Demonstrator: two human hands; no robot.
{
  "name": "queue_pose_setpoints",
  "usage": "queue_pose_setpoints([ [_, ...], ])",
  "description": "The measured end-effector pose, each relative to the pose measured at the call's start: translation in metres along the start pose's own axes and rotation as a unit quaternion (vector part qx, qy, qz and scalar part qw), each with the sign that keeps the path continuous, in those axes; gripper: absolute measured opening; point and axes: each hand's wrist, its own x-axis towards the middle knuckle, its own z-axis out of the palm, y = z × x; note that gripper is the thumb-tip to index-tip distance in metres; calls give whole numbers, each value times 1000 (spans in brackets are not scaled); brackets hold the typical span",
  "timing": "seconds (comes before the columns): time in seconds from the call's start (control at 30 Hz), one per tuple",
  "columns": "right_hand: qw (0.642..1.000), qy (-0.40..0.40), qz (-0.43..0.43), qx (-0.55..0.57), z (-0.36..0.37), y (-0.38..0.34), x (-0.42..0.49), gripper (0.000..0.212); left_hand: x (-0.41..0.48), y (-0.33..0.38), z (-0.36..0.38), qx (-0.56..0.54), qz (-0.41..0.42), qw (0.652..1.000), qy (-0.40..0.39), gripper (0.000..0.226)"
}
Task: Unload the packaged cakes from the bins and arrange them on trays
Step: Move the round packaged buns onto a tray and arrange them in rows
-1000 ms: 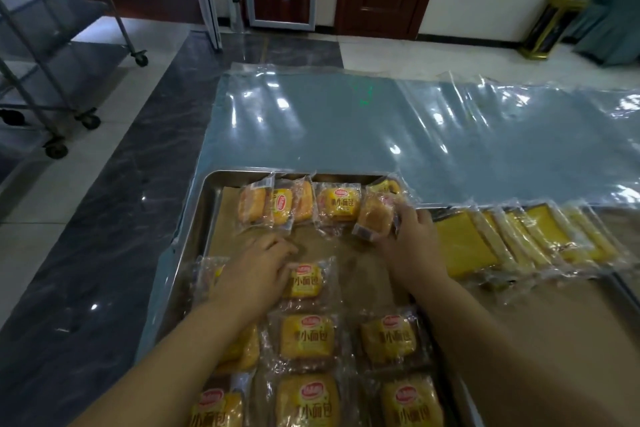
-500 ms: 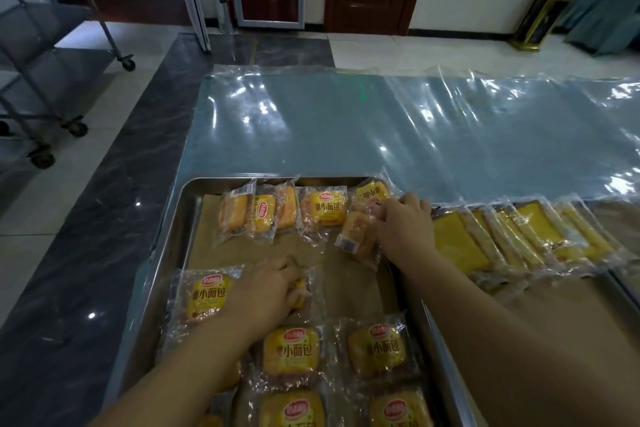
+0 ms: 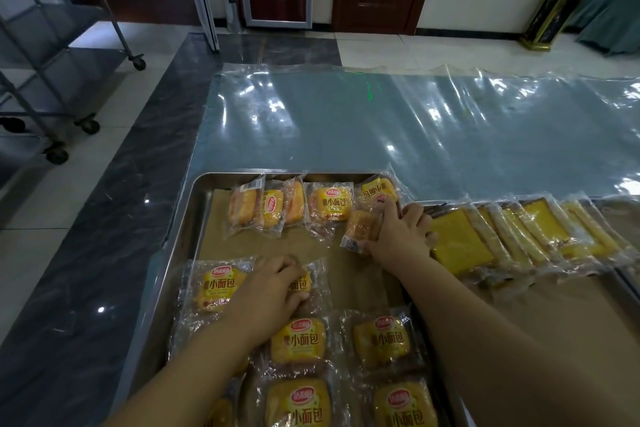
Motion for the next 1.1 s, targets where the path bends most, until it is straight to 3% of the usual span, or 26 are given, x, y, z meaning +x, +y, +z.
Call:
queue_pose_setpoints([
  [0.17,999,17,-30,-7,-2,6,-3,80,1,-1,1,2,-3,1000,1,43],
  [0.27,995,30,-65,76,-4,9,-13,72,0,-1,1,10,-3,1000,4,43],
  [0.33,981,84,-96,148,-6,10,-26,65,-2,0,1,32,-5,999,14,44],
  [0.47,940,180,-253,140,-7,12,-56,35,-10,-1,0,38,-16,999,32,44],
  [0.53,925,136,-344,82,-5,17,-69,22,-14,-3,0,39,-25,998,37,44],
  [0.6,923,57,-379,21,0,23,-77,20,-18,-5,0,34,-36,998,41,45],
  [0.67,932,14,-363,4,5,29,-83,22,-22,-6,0,35,-41,998,38,45],
  [0.87,950,-6,-308,43,7,25,-95,29,-27,-5,0,48,-47,997,29,46],
  [1.1,973,56,-210,77,7,12,-93,18,-28,-5,-1,35,-40,998,21,46],
])
